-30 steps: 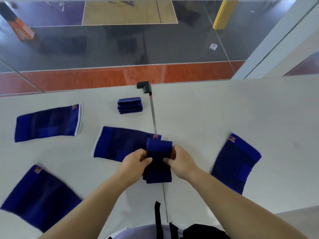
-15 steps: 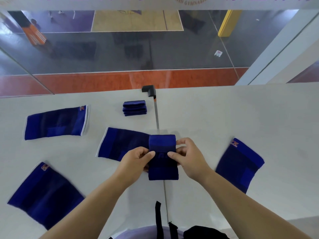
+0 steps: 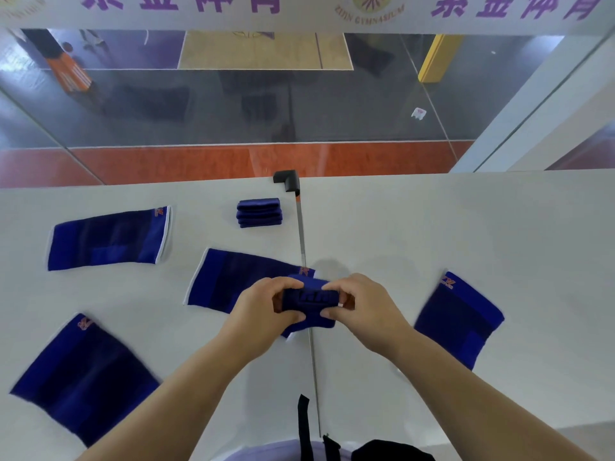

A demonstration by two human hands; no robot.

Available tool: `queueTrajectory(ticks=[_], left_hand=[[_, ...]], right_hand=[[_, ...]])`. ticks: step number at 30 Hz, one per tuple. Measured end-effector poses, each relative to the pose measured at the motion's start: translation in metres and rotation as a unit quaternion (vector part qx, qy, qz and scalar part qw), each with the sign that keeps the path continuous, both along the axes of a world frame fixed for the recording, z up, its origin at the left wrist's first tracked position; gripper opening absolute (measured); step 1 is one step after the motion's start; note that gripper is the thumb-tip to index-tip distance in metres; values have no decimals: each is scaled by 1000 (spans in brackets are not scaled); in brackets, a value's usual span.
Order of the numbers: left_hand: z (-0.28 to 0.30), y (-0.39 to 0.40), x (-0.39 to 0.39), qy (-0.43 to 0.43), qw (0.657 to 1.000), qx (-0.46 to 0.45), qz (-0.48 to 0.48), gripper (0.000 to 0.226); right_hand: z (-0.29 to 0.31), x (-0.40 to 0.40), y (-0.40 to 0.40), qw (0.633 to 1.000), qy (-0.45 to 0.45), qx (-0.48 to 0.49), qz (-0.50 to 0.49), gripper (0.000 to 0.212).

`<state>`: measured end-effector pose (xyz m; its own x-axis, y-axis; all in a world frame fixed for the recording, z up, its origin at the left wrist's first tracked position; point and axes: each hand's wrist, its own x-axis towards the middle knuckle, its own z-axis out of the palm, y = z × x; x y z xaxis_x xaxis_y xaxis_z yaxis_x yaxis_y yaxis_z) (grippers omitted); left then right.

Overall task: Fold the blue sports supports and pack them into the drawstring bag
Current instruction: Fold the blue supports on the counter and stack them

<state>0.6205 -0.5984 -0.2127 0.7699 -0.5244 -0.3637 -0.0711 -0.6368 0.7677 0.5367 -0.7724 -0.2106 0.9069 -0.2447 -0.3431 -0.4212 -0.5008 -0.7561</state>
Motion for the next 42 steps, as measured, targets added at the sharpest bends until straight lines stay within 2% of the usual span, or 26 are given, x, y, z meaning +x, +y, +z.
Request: queueTrajectory(ticks=[3, 7, 10, 15, 19, 21, 24, 26, 30, 34, 39, 42], left_hand=[[1, 0, 2, -34, 999, -6, -34, 28], [2, -5, 1, 9, 998, -7, -63, 14], [-4, -10, -3, 53, 997, -6, -46, 13], [-21, -13, -12, 41, 996, 44, -63, 21], [-30, -4, -11, -10, 992, 82, -98, 26], [-32, -1, -9, -29, 990, 88, -106, 26], [-35, 3, -4, -63, 988, 89, -107, 26], [-39, 5, -2, -104, 984, 92, -110, 29], [-44, 7, 6, -157, 969, 130, -143, 43], [-49, 10, 16, -155, 948, 191, -200, 45], [-47, 18, 25, -155, 946, 213, -189, 42], [-47, 24, 31, -149, 949, 215, -175, 41]], right_hand=[[1, -3, -4, 1000, -9, 13, 19, 8], [1, -8, -9, 997, 32, 71, 14, 7], [-5, -12, -11, 994, 60, 96, -11, 12], [-20, -14, -16, 995, 100, 19, -2, 8], [-34, -17, -24, 985, 115, -130, -4, 17], [-38, -20, -25, 978, 98, -186, 5, 21], [-37, -24, -21, 978, 3, -205, 36, 25], [-36, -27, -19, 971, -54, -208, 102, 28], [-46, -31, -18, 939, -66, -255, 223, 29], [-57, -26, -17, 929, -100, -293, 203, 33], [-61, 6, -28, 938, -116, -294, 145, 33], [-63, 40, -38, 938, -98, -298, 144, 29]])
